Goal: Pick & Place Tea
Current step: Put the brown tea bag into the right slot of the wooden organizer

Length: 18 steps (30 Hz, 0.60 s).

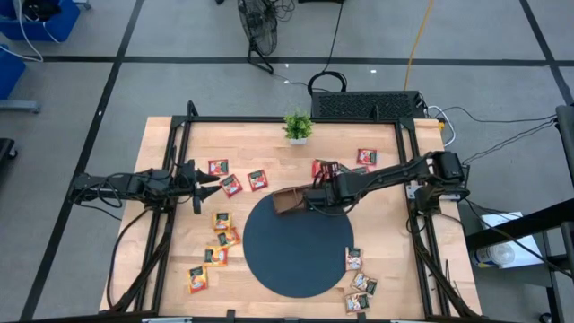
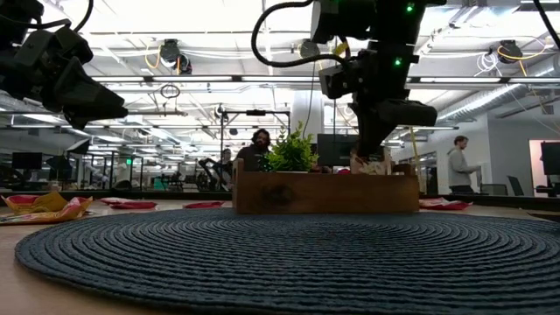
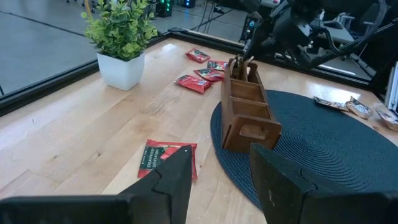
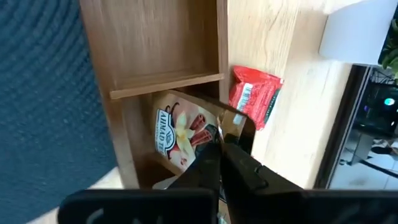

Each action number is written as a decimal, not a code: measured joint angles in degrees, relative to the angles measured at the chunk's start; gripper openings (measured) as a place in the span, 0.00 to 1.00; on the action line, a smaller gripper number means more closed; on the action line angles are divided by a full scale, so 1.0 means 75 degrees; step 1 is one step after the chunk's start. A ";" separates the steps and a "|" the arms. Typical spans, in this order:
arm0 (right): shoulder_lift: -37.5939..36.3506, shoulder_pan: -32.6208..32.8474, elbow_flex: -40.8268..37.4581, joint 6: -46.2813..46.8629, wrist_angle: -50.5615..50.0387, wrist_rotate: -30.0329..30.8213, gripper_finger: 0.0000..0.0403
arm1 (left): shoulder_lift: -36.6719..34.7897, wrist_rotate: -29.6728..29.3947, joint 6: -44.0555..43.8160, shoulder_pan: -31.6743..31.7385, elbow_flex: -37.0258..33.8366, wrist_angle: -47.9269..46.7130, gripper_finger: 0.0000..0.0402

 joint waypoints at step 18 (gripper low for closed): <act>-0.0531 0.0483 -0.0038 0.0186 -0.0015 0.1825 0.19 | -0.0001 0.0000 0.0000 0.0000 -0.0002 0.0000 0.40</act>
